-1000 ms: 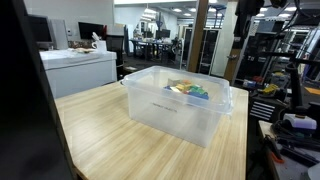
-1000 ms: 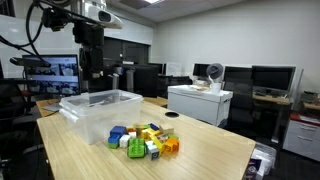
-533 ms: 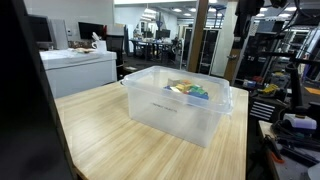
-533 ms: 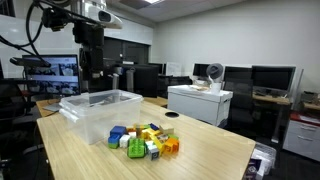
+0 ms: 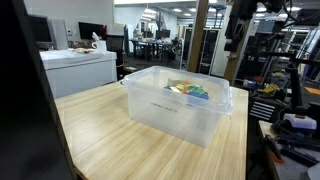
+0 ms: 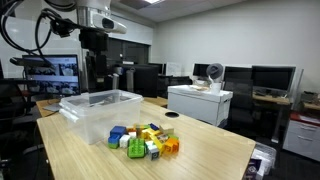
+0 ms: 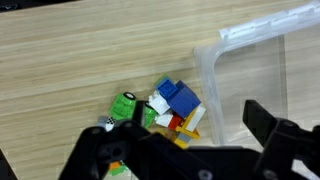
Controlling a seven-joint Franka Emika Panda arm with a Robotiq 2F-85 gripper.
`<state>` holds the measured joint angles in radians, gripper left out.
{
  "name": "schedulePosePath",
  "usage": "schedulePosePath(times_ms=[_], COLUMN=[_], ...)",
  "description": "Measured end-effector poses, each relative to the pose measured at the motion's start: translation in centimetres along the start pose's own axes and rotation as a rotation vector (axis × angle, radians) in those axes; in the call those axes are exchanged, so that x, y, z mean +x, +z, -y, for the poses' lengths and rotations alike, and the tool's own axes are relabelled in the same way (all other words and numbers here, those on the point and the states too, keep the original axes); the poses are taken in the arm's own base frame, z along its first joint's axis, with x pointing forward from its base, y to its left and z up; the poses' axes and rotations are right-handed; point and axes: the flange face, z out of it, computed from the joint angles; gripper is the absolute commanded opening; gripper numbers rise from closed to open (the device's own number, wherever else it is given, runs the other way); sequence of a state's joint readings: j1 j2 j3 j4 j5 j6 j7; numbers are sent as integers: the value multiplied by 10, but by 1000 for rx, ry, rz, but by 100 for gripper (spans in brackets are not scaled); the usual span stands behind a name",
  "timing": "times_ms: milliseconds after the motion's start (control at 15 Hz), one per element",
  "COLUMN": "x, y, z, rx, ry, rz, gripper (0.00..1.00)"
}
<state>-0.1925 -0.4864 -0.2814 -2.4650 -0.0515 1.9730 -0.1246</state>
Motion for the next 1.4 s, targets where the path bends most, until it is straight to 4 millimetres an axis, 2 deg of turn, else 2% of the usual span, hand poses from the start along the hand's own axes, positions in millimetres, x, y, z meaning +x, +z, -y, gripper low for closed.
schedulePosePath(times_ms=[333,533,733,867,1133,1400], x=[47,76,93,101,117,132], y=[38,80,128,150,179,197], z=[-7,-20,-38,-51,-74,-95], rx=[6,-7,-27,-47,-86,-113], ry=[69,128,206,243,285,327], rz=[-138,-214,-250,-258,-262,-257], gripper=[100,100,100,100,100,100])
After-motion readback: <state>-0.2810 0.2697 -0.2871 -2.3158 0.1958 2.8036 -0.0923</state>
